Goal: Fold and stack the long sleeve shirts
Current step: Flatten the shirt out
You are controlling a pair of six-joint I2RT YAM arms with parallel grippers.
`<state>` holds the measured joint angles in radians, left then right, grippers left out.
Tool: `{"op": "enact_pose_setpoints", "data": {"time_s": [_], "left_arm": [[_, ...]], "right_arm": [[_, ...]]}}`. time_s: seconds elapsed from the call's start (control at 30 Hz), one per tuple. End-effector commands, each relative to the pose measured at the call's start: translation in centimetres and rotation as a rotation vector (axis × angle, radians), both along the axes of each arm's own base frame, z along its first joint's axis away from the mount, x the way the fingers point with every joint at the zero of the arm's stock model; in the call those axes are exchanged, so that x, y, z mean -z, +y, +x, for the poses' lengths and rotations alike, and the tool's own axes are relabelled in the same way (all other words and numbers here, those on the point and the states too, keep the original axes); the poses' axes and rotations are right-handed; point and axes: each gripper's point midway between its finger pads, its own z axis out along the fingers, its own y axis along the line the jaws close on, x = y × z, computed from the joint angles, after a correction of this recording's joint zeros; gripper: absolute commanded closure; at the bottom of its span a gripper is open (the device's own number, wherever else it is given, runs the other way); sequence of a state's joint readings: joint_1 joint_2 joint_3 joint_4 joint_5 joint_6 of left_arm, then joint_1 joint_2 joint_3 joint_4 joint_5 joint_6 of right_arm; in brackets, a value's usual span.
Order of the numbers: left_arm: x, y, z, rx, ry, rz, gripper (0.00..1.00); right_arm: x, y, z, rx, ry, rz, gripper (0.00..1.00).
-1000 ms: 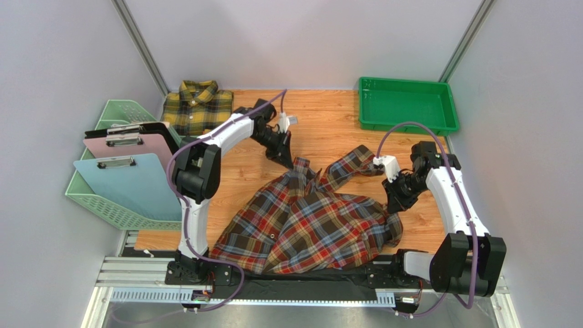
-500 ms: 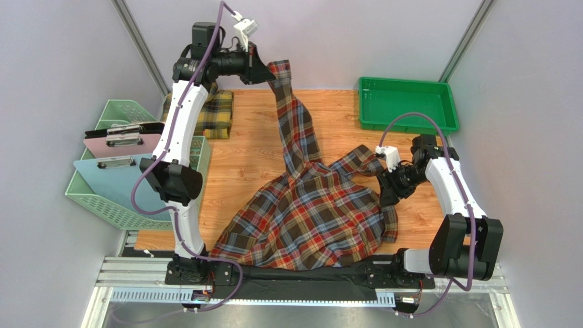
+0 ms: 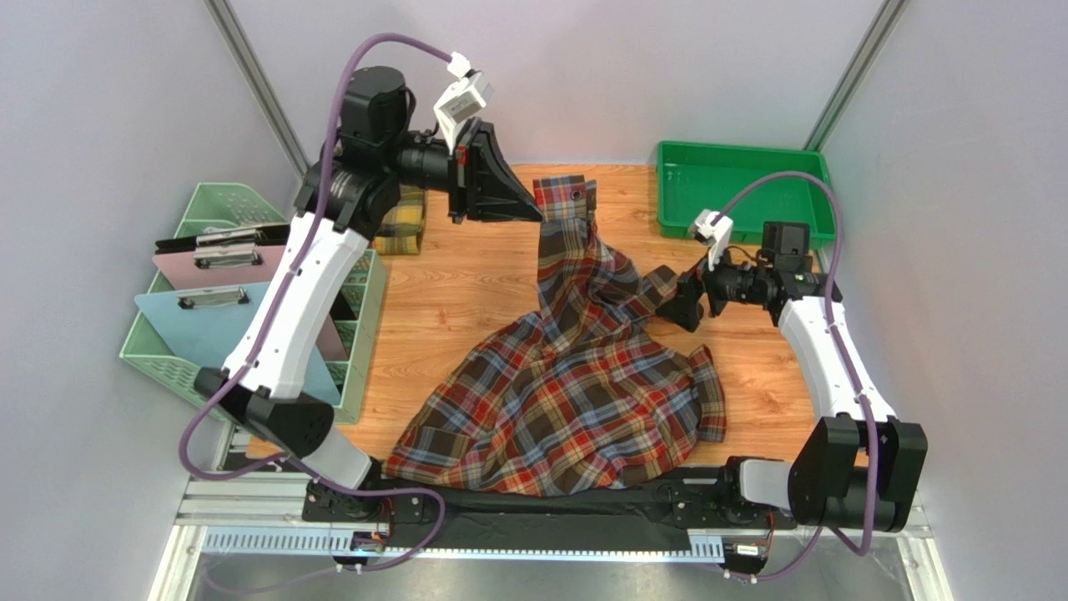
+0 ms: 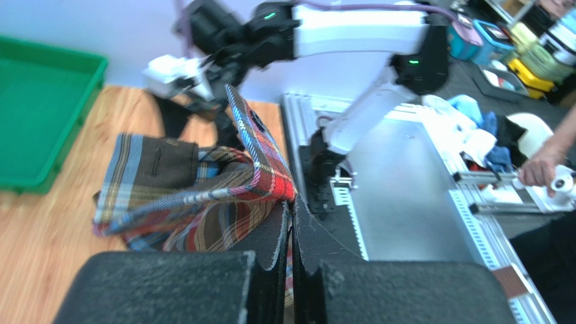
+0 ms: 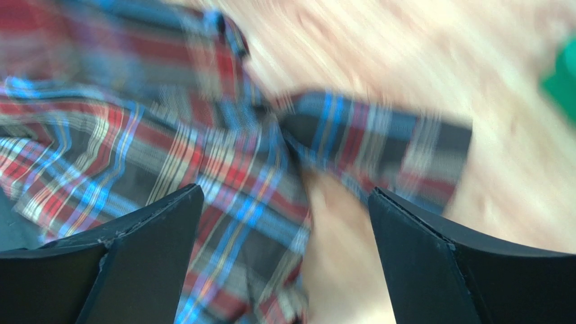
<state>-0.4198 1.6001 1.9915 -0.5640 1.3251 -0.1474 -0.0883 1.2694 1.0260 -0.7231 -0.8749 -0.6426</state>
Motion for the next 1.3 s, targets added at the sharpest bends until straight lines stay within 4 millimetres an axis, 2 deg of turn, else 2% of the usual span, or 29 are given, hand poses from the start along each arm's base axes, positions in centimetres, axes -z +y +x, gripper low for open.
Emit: {"op": "enact_pose_setpoints", "data": {"time_s": [0.0,0.03,0.07,0.17,0.2,0.23,0.43,0.53,0.67,0.8,0.93,0.97,1.03,1.13,1.17,1.2,1.27], "left_arm": [[-2.2,0.7,-4.0,0.092,-0.083,-0.054,1.0],[-2.2,0.8,-4.0,0.083,-0.082,-0.053,1.0],[-2.3,0.9,-4.1,0.076,-0.089,-0.056,1.0],[-2.4,1.1,-4.5,0.064,-0.1,-0.058,1.0],[-2.5,1.2,-4.6,0.061,-0.104,-0.06,1.0],[-2.4,1.2,-4.7,0.06,-0.105,-0.059,1.0],[-2.0,1.5,-5.2,0.06,-0.095,-0.054,1.0],[-2.0,1.4,-5.2,0.058,-0.092,-0.054,1.0],[-2.3,1.2,-4.7,0.041,-0.089,-0.055,1.0],[-3.1,1.1,-4.4,0.038,-0.102,-0.075,1.0],[-3.5,1.1,-4.6,0.047,-0.092,-0.08,1.0],[-3.6,1.2,-4.8,0.047,-0.09,-0.08,1.0],[-3.6,1.3,-5.2,0.062,-0.093,-0.08,1.0],[-2.4,1.1,-5.7,0.098,-0.06,-0.061,1.0],[-1.9,1.1,-6.2,0.112,-0.038,-0.05,1.0],[-1.4,0.8,-6.8,0.132,-0.026,-0.042,1.0],[1.1,0.1,-7.2,0.156,0.025,-0.011,1.0]], "right_arm": [[-3.3,4.4,1.1,-0.164,-0.23,0.121,0.0],[-2.5,5.6,-0.1,-0.207,-0.207,0.122,0.0],[-2.8,6.5,-1.3,-0.251,-0.229,0.118,0.0],[-1.7,7.1,-2.7,-0.256,-0.288,0.085,0.0],[-1.9,7.2,-2.2,-0.229,-0.316,0.087,0.0],[-2.9,7.1,-0.9,-0.192,-0.389,0.084,0.0],[-4.1,8.1,1.9,-0.101,-0.338,0.142,0.1],[-3.9,9.3,1.9,-0.106,-0.326,0.155,0.13],[-2.6,10.6,0.8,-0.153,-0.307,0.153,0.16],[-1.0,10.8,1.3,-0.132,-0.305,0.138,0.2],[-0.6,10.0,3.9,-0.007,-0.264,0.115,0.39],[-1.0,9.9,4.6,0.016,-0.26,0.117,0.51],[-1.8,9.7,5.6,0.054,-0.268,0.118,0.63],[-4.6,9.1,7.0,0.109,-0.289,0.164,0.98],[-5.4,9.0,7.1,0.128,-0.279,0.186,1.0],[-7.7,8.7,7.6,0.143,-0.317,0.202,1.0],[-9.7,6.9,8.3,0.215,-0.323,0.219,1.0]]}}
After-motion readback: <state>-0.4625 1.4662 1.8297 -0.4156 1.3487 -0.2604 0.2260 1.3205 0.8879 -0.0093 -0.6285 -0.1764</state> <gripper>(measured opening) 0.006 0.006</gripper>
